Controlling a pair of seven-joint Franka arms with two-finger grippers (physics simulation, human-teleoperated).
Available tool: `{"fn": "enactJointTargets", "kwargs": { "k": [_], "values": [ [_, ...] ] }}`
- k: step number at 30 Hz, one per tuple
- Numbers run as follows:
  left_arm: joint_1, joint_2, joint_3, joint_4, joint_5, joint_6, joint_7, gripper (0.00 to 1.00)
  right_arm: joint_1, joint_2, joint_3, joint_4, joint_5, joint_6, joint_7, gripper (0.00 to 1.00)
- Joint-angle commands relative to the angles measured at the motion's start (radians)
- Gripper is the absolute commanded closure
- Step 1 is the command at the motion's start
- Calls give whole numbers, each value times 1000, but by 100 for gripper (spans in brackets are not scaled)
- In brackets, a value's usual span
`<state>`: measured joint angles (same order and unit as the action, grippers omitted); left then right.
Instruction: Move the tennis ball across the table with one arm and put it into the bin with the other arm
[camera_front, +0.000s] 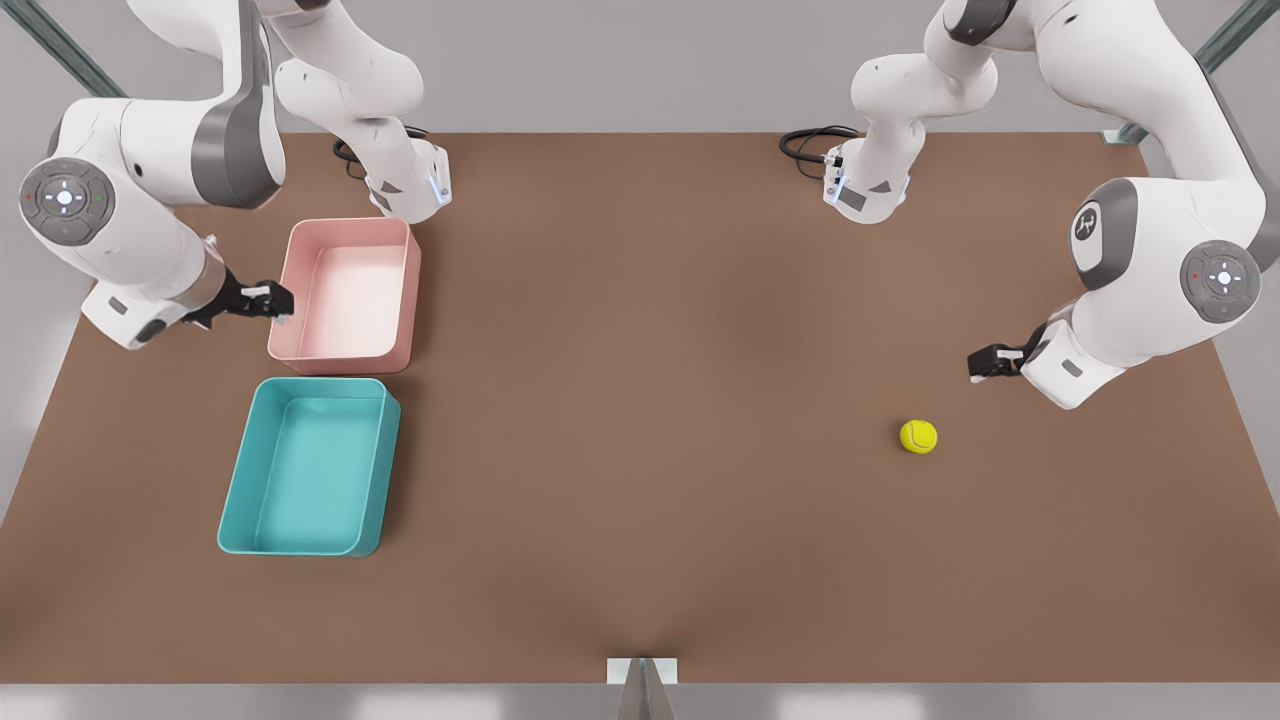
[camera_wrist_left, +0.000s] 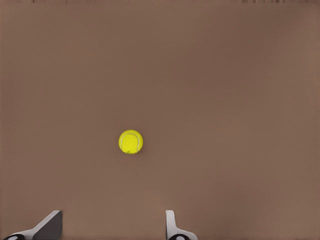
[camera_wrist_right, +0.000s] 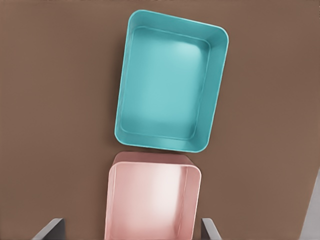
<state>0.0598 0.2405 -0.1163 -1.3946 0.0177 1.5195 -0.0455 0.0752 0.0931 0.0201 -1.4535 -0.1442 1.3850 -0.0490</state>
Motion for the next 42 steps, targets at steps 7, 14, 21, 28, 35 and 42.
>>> {"fn": "enactJointTargets", "kwargs": {
  "k": [7, 14, 21, 28, 35, 42],
  "values": [
    [5, 30, 66, -208, 14, 341, 340, 79, -5, 50, -11, -15, 3, 43, 17, 0],
    [25, 95, 75, -336, 107, 585, 1495, 79, -29, 89, -11, -22, 74, 120, 24, 0],
    [23, 149, 75, -435, 271, 751, 2078, 79, -29, 99, -11, -24, 72, 147, 24, 0],
    [22, 172, 73, -544, 459, 811, 1871, 79, -29, 99, -11, -24, 71, 147, 26, 0],
    [28, 204, 75, -564, 453, 798, 1880, 79, -28, 99, -11, -24, 72, 147, 26, 0],
    [28, 255, 75, -544, 338, 789, 2041, 79, -28, 100, -11, -25, 72, 147, 26, 0]
  ]
}}
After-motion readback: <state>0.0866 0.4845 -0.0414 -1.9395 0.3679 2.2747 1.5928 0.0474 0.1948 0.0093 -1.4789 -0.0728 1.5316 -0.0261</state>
